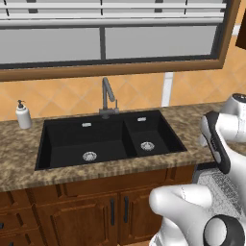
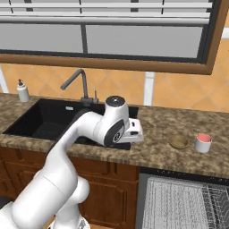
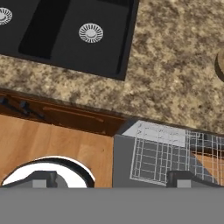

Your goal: Pick up the cup and bowl from the counter, place them in the dishwasher, and close the dishwasher door.

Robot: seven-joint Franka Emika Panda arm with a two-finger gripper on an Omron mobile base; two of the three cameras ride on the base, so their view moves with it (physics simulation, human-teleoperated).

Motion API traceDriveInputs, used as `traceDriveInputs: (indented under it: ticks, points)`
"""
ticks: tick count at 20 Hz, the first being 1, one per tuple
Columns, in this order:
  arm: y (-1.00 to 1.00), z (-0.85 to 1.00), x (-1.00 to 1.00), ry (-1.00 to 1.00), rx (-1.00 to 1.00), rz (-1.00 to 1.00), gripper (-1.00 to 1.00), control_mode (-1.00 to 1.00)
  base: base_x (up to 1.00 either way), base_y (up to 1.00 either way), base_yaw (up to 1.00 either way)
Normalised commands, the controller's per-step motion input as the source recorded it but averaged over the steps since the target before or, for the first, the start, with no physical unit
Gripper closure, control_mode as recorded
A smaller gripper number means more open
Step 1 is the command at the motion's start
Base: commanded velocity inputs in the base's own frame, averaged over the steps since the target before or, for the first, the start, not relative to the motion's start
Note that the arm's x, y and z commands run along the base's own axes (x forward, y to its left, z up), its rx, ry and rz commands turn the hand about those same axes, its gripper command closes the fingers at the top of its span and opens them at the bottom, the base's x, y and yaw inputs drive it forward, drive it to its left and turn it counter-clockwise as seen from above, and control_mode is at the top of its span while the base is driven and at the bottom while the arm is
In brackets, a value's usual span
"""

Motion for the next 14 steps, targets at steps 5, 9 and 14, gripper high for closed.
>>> traceDriveInputs:
  ticks: [5,9,14]
  points:
    - [-0.47,0.0,0.1,0.0,0.0,0.0,-1.0,-1.0,0.0,0.0,0.0]
    - [-0.46,0.0,0.01,0.0,0.0,0.0,-1.0,-1.0,0.0,0.0,0.0]
    - [-0.36,-0.01,0.02,0.0,0.0,0.0,-1.0,-1.0,0.0,0.0,0.0]
